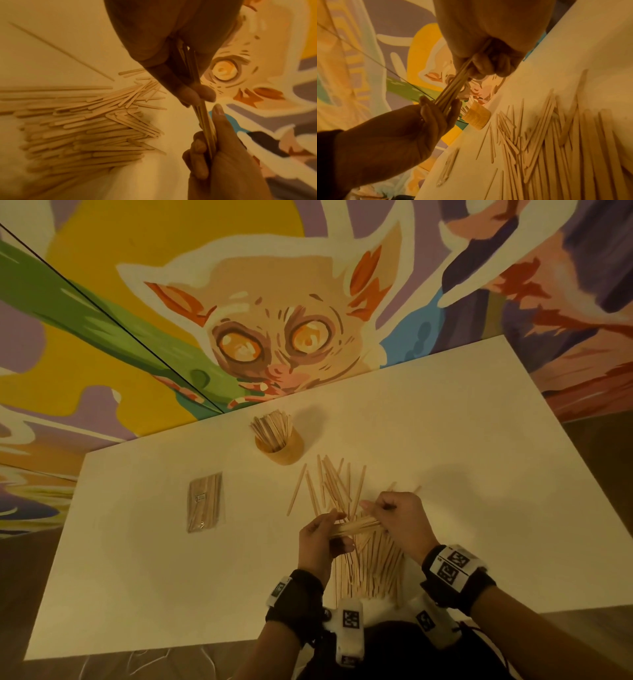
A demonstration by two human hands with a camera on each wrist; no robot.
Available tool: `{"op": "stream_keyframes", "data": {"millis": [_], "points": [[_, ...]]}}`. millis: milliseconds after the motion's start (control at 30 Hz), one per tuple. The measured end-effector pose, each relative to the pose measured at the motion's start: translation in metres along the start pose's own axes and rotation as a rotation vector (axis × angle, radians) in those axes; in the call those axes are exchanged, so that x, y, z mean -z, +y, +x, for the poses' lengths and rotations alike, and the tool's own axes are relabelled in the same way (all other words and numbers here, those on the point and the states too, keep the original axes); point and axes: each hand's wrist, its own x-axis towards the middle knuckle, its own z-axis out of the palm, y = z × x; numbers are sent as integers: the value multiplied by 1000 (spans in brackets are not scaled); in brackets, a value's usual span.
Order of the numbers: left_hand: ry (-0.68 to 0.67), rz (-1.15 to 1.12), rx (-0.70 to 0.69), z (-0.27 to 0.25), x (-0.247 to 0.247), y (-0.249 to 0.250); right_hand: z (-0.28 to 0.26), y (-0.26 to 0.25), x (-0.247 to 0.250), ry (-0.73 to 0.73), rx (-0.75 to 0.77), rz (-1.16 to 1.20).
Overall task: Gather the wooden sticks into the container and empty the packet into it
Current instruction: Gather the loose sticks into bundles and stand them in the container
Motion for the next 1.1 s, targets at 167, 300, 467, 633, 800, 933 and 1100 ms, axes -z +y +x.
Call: {"op": "stream_keyframes", "data": {"millis": [167,300,467,633,800,933,1100], "points": [[4,-119,164,0,-4,5,0,-2,1,21,180,-120],[-29,-218,285,-3,-5,8,3,2,3,-1,272,-178],[-82,-42,182,1,1,3,4,2,1,-43,277,-192],[-26,45,-67,0,4,7,5,-13,-7,0,-40,95],[-36,133,-233,-2,12,16,7,-20,-16,-69,-330,149],[-64,171,-268,1,29,24,6,-20,-29,-105,-306,131],[-71,-4,-105,5,58,35,7,-31,-63,3,-115,108]]}}
